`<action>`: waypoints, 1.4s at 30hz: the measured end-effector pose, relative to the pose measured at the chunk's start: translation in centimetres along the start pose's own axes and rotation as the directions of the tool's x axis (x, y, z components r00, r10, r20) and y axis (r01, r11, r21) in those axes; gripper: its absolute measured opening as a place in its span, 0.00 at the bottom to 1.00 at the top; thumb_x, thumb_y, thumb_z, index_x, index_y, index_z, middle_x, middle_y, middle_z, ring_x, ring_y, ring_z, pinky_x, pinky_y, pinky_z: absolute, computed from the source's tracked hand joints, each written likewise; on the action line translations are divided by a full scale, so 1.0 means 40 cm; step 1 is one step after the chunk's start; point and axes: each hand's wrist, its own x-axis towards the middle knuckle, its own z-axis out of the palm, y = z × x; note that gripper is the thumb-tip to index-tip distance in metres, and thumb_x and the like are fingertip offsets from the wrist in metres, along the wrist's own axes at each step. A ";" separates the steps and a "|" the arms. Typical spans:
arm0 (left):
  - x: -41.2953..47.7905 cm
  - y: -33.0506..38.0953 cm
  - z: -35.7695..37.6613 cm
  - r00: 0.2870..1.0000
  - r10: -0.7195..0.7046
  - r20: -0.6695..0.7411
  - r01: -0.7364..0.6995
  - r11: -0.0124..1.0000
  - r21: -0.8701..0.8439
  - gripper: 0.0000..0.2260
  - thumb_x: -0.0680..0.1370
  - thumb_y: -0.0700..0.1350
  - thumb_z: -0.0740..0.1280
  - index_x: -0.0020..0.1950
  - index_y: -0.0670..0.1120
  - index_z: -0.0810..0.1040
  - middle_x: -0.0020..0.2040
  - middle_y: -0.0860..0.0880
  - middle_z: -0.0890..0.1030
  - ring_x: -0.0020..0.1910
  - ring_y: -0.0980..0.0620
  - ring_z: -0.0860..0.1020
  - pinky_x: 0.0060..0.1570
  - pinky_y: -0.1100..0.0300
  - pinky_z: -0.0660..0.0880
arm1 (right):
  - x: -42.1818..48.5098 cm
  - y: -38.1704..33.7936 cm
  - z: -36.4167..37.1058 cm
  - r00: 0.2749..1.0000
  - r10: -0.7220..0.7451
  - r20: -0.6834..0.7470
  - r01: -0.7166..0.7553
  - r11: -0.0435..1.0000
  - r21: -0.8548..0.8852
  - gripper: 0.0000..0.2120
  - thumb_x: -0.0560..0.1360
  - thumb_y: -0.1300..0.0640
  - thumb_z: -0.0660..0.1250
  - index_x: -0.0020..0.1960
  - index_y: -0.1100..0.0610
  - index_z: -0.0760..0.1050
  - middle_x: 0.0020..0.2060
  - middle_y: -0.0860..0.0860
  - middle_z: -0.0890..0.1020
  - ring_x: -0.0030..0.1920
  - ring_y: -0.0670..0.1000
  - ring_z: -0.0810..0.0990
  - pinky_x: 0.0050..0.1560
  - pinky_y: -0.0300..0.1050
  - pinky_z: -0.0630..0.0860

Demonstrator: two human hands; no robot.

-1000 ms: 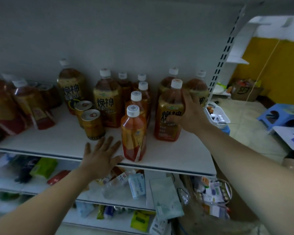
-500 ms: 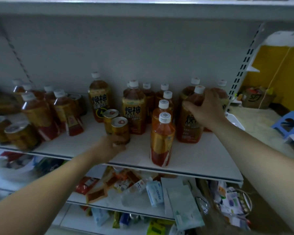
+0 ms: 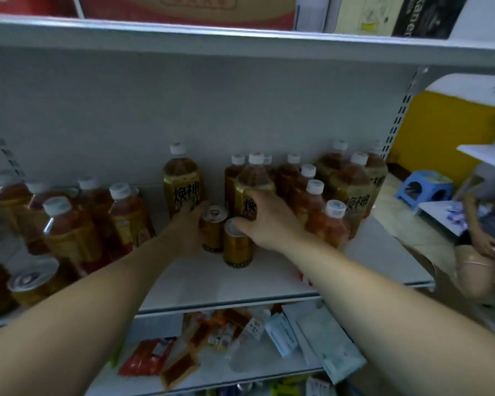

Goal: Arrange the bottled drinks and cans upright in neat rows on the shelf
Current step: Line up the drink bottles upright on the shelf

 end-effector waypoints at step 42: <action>-0.699 -0.520 -0.289 0.835 -0.509 -0.209 0.322 0.759 -0.565 0.36 0.69 0.42 0.75 0.72 0.51 0.60 0.65 0.46 0.71 0.54 0.50 0.73 0.50 0.57 0.74 | -0.121 -0.529 0.501 0.985 -0.135 0.109 0.049 0.820 0.571 0.25 0.64 0.51 0.77 0.52 0.36 0.66 0.52 0.38 0.75 0.52 0.40 0.75 0.46 0.32 0.69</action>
